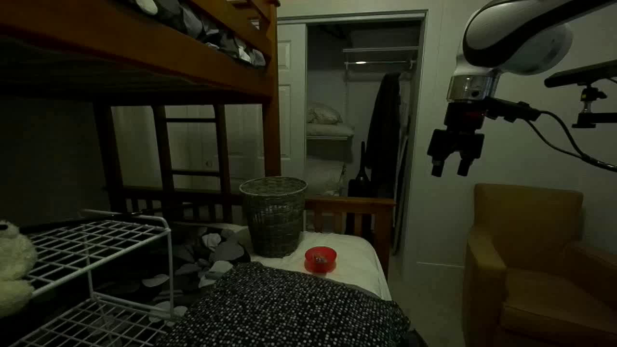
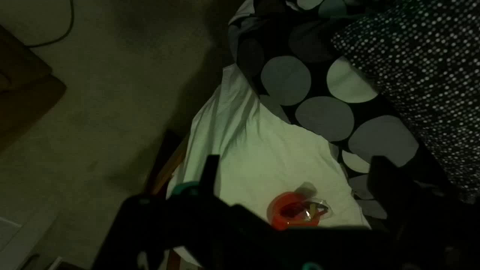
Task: Put the black hanger in the basket
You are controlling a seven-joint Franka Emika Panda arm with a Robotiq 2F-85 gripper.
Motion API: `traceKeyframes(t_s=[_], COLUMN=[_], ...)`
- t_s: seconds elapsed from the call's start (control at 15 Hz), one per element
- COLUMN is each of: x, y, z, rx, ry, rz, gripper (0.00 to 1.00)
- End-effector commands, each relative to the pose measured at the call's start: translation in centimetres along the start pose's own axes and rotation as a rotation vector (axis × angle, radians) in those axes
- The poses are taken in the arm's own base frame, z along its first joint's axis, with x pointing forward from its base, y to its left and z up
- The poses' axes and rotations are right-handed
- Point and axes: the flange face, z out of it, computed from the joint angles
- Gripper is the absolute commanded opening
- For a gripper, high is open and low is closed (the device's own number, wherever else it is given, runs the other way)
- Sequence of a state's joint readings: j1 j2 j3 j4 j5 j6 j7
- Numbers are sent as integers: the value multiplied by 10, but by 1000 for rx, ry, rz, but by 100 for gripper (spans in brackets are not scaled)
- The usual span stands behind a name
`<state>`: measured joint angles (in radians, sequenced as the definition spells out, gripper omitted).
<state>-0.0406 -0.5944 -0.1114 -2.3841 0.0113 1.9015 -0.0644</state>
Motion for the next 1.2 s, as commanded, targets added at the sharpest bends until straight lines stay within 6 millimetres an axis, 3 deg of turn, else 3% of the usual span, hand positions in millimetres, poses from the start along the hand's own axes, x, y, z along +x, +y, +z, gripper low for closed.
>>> traceKeyframes(t_s=[0.0, 0.13, 0.27, 0.33, 0.67, 0.8, 0.87, 0.93, 1.13], x=[0, 0, 6, 7, 18, 23, 10, 13, 15], y=[0, 0, -25, -44, -184, -219, -201, -213, -209], z=[0, 0, 1, 3, 5, -2, 2, 0, 2], rx=[0, 0, 38, 48, 192, 197, 177, 175, 176], ry=[-1, -1, -41, -46, -178, -245, -164, -171, -172], rz=[0, 0, 77, 101, 212, 275, 214, 212, 215], gripper=[100, 100, 100, 100, 100, 100, 100, 100, 100])
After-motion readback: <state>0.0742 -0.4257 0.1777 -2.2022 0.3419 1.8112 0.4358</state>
